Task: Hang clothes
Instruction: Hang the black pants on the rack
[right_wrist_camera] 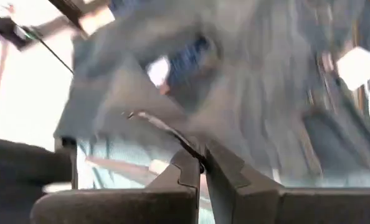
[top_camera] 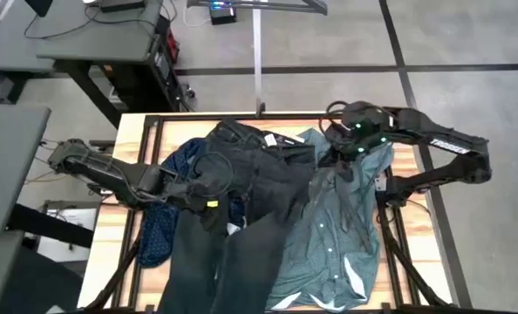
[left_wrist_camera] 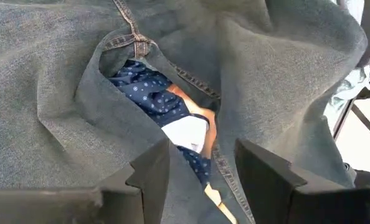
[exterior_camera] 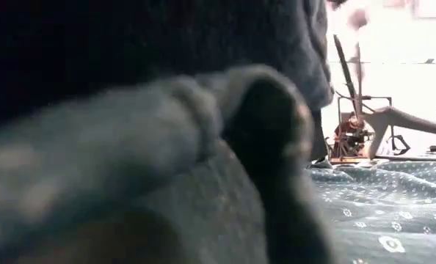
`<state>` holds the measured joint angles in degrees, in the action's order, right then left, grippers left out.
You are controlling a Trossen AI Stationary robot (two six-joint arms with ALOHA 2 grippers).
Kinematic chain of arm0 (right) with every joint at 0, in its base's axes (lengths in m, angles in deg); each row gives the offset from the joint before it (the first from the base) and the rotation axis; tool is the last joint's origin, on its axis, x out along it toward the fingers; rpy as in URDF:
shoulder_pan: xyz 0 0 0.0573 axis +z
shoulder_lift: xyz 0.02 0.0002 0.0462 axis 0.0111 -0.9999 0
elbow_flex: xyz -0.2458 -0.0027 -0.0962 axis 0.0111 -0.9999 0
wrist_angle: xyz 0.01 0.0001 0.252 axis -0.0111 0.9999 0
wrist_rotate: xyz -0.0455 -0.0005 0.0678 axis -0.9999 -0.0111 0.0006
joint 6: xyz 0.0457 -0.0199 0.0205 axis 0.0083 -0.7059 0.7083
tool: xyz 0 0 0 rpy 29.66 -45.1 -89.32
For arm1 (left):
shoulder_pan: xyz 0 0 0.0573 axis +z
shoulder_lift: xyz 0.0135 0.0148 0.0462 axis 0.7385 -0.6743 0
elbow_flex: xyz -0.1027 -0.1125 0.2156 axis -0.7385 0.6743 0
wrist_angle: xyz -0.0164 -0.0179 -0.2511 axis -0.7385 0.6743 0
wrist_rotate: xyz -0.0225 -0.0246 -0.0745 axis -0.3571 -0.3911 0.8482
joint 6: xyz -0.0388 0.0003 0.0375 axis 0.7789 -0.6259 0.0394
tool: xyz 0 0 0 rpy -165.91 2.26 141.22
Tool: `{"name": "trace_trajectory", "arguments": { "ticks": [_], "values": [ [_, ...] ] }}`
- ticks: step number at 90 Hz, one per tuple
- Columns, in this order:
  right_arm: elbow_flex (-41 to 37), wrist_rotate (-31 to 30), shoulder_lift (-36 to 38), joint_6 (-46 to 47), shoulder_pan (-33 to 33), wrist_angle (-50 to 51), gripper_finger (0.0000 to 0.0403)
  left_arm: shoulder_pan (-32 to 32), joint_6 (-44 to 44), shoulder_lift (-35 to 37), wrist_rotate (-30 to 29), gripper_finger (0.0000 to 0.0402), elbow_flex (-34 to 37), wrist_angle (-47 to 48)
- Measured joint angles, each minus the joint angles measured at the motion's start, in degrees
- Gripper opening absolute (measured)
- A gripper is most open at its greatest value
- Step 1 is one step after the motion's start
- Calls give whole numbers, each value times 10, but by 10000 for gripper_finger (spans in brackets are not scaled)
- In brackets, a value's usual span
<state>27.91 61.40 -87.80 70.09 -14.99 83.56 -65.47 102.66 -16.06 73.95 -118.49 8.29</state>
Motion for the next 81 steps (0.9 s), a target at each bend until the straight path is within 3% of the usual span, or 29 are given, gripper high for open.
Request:
{"name": "trace_trajectory", "arguments": {
  "ticks": [10, 32, 59, 81],
  "values": [
    [-2, -3, -3, 7, 6, 85, 0, -1, 1, 0, 0, 162, 0, -1],
    [-38, 3, -4, 11, 25, 121, 0, -1, 0, 0, 0, 162, 0, -2],
    [-218, 5, -4, 69, 49, -15, 12, -1, 1, 0, 0, 162, 0, -2],
    [-323, 9, -5, 110, 54, -114, 95, 0, 1, -2, 0, 162, 0, -11]
  ]
}}
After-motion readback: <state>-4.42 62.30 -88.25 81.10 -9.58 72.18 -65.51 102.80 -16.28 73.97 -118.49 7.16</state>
